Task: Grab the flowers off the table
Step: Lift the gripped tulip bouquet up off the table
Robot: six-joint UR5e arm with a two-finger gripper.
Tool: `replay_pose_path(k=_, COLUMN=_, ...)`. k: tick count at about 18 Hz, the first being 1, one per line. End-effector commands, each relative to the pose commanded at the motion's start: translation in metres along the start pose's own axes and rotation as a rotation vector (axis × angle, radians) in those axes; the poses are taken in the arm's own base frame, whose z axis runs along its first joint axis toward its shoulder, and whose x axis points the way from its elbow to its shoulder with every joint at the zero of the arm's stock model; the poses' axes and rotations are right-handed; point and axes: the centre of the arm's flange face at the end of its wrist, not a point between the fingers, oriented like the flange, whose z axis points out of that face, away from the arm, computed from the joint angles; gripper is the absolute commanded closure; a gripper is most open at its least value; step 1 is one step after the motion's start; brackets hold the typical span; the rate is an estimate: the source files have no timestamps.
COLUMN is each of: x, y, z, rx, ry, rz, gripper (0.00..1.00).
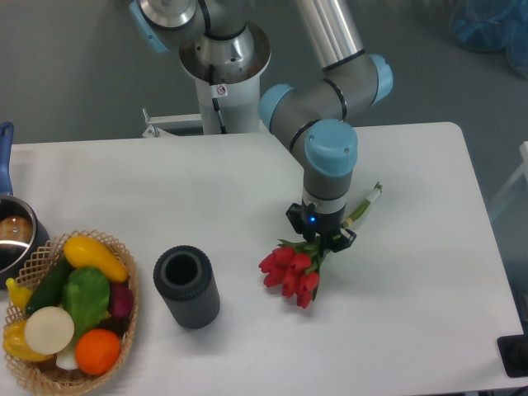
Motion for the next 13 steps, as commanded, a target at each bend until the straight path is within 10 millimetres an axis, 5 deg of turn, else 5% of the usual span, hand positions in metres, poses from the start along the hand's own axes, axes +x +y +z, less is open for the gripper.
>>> replay_pose_path(k=9, x=-0.059, y=0.003, z=-0.063, rx=-0.029, ry=0.024, rz=-0.045, gripper=1.0)
replay_pose_path(k=13, x=-0.072, y=0.0, z=-0.075, rx=-0.07, ry=0.063, rz=-0.047, gripper=1.0)
